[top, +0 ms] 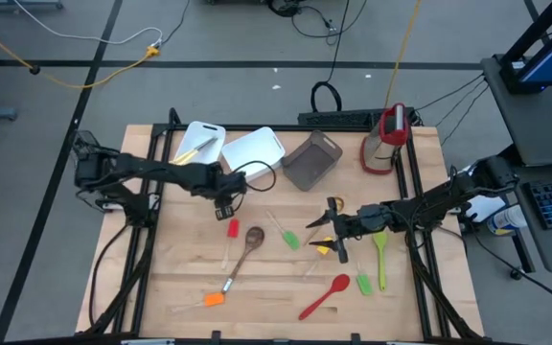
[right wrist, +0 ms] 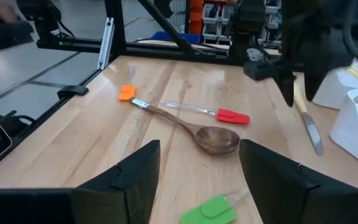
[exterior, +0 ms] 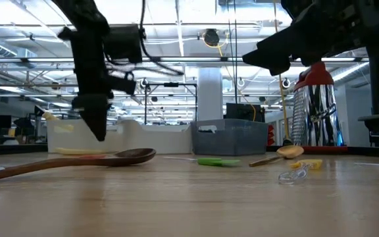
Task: Pick & Place Kitchen Items
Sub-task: Put the yellow kitchen knife into the left white bin
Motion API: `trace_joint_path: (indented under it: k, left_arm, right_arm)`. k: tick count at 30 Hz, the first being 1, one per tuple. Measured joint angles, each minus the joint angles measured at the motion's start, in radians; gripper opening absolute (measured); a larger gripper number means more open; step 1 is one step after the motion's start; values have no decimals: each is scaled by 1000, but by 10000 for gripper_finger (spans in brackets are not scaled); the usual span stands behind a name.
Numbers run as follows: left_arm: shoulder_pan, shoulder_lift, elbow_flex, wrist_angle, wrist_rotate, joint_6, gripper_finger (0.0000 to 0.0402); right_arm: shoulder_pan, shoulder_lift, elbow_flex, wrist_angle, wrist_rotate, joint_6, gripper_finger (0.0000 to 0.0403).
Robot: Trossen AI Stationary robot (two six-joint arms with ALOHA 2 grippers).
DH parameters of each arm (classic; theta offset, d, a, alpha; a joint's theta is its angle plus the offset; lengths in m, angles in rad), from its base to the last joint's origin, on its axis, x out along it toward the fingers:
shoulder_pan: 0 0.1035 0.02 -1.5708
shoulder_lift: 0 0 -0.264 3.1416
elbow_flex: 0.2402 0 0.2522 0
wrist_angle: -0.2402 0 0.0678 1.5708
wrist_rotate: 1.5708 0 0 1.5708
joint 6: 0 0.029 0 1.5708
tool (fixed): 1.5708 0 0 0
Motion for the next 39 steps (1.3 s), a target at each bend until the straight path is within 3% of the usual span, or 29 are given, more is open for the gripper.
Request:
trace_joint_path:
  k: [9, 13, 16, 19, 25, 32, 36, 39]
  left_arm:
    - [104, 122, 6, -1, 28, 65, 179]
    - [135, 127, 6, 7, 103, 94, 179]
    - [140, 128, 4, 5, 164, 90, 161]
    - [140, 128, 3, 4, 217, 86, 117]
    - [118, 129, 2, 2, 229, 12, 18]
    - [65, 127, 2, -6, 207, -74, 39]
    - [1, 103, -1, -9, 158, -95, 16]
    - [-44, 64, -2, -14, 194, -133, 12]
  right_arm:
    - [0, 0, 0, -7, 0, 0, 212]
    - [0, 0, 0, -9, 0, 0, 212]
    - [0, 0, 0, -15, 0, 0, 212]
    - [0, 0, 0, -21, 0, 0, 212]
    - [0, 0, 0, -22, 0, 0, 212]
    - [0, 0, 0, -22, 0, 30, 212]
    - [0, 0, 0, -22, 0, 34, 212]
    - [0, 0, 0, -22, 0, 34, 212]
